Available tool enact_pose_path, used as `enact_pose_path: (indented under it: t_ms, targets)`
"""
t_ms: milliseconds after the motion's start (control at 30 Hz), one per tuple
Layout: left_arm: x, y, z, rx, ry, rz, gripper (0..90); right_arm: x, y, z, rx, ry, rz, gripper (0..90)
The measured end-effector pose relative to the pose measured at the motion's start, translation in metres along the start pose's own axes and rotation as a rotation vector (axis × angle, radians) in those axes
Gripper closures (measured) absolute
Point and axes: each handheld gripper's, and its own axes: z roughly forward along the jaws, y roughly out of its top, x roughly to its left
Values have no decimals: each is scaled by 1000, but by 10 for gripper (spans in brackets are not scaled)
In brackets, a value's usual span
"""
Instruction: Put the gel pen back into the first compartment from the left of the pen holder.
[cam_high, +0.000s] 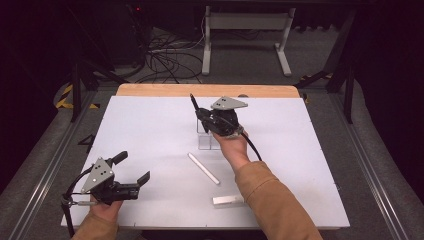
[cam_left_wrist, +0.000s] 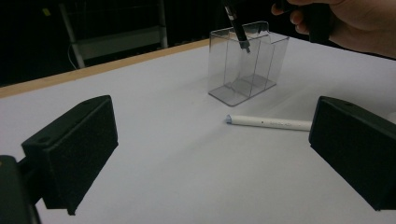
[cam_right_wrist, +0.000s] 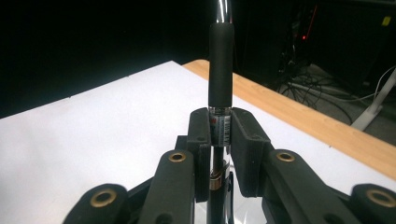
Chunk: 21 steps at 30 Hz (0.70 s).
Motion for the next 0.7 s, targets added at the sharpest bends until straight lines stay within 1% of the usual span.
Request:
enact_pose_path:
  t_ms: [100,300,500,700]
  targets:
    - [0,0,0,0,-1,2,20,0,-4,2,16,1,4,785]
    - [0,0,0,-2,0,1,20,-1,-9,3,56,-13,32,785]
    - [-1,0,1,-1,-1,1,20,-3,-13,1,83,-21,34,785]
    - [-1,0,1,1,-1,1,20,-4,-14,-2,100,-17,37,786]
